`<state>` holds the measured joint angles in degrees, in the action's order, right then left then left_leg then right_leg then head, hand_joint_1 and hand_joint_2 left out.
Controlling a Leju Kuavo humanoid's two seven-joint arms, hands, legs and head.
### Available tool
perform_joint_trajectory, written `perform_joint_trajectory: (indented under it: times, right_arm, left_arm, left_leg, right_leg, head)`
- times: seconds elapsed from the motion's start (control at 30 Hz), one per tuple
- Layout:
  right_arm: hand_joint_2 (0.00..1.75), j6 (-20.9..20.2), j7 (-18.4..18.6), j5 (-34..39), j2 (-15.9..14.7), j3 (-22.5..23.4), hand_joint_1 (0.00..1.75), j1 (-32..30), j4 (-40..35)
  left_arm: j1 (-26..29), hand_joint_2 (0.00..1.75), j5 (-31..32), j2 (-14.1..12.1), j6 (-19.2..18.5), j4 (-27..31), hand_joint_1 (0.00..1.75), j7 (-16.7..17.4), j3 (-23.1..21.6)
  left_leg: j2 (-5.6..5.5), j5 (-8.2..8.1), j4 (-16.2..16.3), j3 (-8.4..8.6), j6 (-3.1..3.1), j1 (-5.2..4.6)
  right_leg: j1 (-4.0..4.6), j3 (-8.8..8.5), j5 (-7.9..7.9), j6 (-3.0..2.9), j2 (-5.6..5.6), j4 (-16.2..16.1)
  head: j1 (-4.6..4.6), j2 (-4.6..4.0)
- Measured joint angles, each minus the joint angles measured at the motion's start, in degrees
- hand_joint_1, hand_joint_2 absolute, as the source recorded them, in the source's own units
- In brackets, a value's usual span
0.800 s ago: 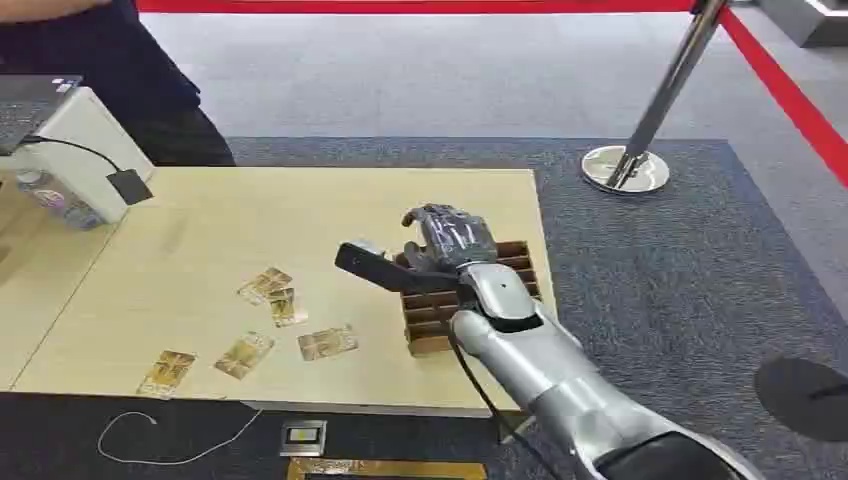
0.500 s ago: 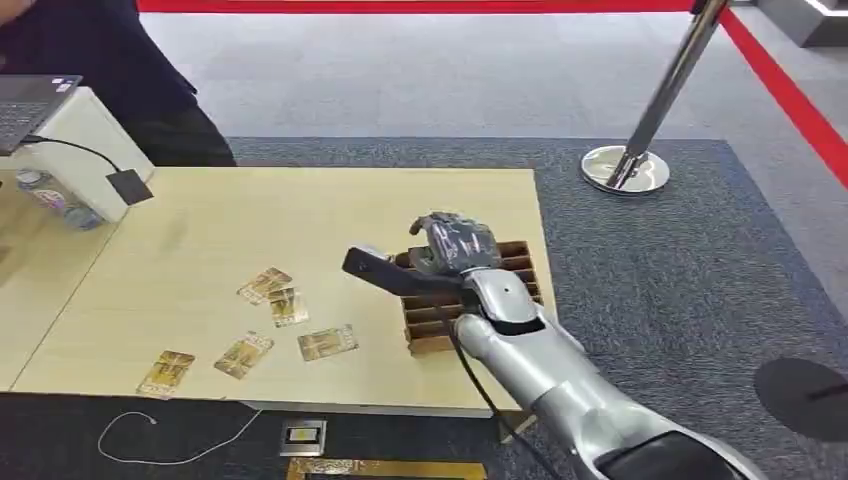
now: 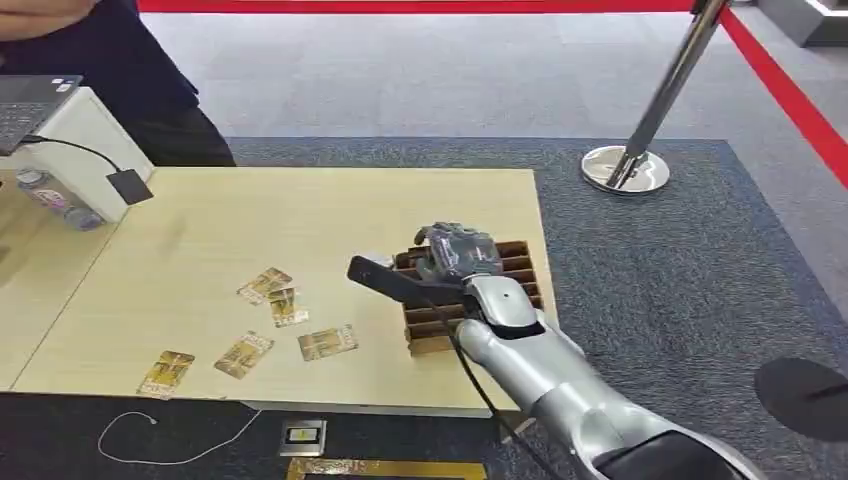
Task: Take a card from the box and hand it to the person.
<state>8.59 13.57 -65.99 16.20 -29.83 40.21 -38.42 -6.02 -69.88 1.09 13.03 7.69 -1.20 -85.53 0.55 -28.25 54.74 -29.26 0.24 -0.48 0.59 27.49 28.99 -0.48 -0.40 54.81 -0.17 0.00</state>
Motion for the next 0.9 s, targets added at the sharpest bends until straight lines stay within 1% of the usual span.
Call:
perform_joint_trajectory:
  times: [0.27, 0.3, 0.9]
  right_arm:
    - [1.75, -0.02, -0.02, -0.09, 0.00, 0.35, 0.82, 0.55, 0.63]
    - [1.75, -0.02, -0.02, -0.09, 0.00, 0.37, 0.86, 0.67, 0.77]
    - [1.75, -0.37, 0.15, -0.63, 0.15, 0.76, 0.86, 2.59, 2.56]
  left_arm:
    - [0.00, 0.00, -0.02, 0.00, 0.00, 0.00, 0.00, 0.02, 0.00]
    - [0.00, 0.00, -0.02, 0.00, 0.00, -0.02, 0.00, 0.04, 0.00]
    - [0.00, 0.00, -0.02, 0.00, 0.00, 0.00, 0.00, 0.26, 0.00]
  left_leg:
    - [0.00, 0.00, 0.00, 0.00, 0.00, 0.00]
    - [0.00, 0.00, 0.00, 0.00, 0.00, 0.00]
    - [0.00, 0.00, 0.00, 0.00, 0.00, 0.00]
  right_leg:
    - [0.00, 0.00, 0.00, 0.00, 0.00, 0.00]
    - [0.00, 0.00, 0.00, 0.00, 0.00, 0.00]
    - [0.00, 0.00, 0.00, 0.00, 0.00, 0.00]
  head:
    - [0.00, 0.00]
    - [0.00, 0.00]
    - [0.00, 0.00]
